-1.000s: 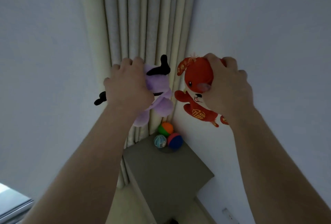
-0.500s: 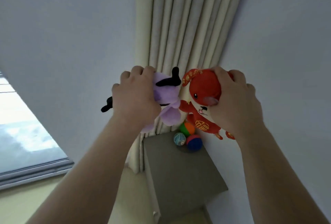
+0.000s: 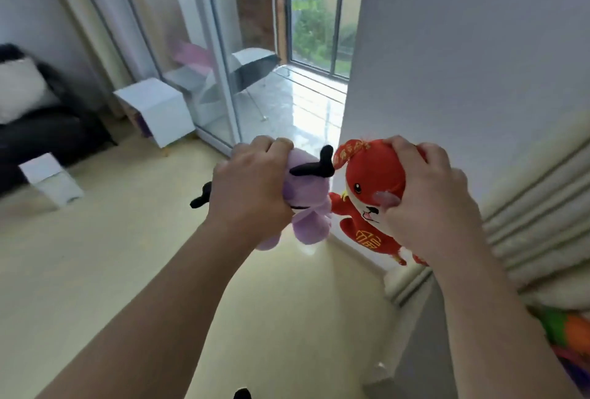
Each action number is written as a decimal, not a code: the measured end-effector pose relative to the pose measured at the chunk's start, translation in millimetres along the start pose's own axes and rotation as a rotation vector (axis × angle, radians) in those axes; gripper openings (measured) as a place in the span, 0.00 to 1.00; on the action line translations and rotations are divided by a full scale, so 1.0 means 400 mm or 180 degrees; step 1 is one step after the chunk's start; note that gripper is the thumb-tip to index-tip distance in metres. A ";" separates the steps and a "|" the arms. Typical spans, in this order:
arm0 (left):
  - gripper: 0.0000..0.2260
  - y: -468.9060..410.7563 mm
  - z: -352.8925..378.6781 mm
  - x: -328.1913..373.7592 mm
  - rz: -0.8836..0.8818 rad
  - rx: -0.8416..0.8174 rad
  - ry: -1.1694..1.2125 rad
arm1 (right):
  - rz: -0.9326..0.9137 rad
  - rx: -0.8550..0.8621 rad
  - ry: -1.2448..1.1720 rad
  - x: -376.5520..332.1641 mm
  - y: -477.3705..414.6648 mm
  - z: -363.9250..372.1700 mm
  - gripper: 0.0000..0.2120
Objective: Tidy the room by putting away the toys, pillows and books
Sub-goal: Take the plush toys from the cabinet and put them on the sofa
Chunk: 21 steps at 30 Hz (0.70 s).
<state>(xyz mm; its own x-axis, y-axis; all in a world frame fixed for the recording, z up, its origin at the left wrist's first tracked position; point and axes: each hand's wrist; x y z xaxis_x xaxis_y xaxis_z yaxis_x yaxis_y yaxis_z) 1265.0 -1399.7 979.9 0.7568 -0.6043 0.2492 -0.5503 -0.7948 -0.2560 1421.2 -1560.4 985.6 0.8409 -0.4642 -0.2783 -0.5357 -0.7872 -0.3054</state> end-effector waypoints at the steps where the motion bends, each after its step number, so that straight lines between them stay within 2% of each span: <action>1: 0.25 0.013 -0.024 -0.057 -0.0183 0.0059 -0.0061 | -0.0176 -0.0038 -0.0071 -0.055 -0.014 0.016 0.35; 4: 0.24 0.086 -0.108 -0.271 -0.0809 0.0257 -0.0136 | -0.0859 -0.0172 -0.0160 -0.274 -0.046 0.073 0.37; 11: 0.29 0.305 -0.277 -0.780 -0.1809 0.0709 -0.0260 | -0.1956 -0.0422 -0.0561 -0.819 -0.031 0.234 0.38; 17: 0.28 0.452 -0.393 -1.191 -0.2383 0.0918 -0.0456 | -0.2430 -0.0623 -0.0775 -1.253 0.024 0.394 0.39; 21: 0.25 0.536 -0.460 -1.451 -0.2767 0.0859 -0.0520 | -0.2773 -0.0769 -0.0750 -1.539 0.049 0.488 0.39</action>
<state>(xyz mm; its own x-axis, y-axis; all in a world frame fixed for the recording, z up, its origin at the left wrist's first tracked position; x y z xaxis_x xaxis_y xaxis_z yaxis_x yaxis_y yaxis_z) 642.8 -1229.7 952.3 0.9169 0.2304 0.3260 0.3199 -0.9125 -0.2548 878.1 -1210.9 973.3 0.8869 0.4030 -0.2257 0.3292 -0.8943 -0.3030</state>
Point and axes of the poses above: each hand's wrist, its own y-axis away from the middle knuckle, its own z-axis out of the palm, x = y × z, and after that the axes turned 13 degrees about -z, right-handed
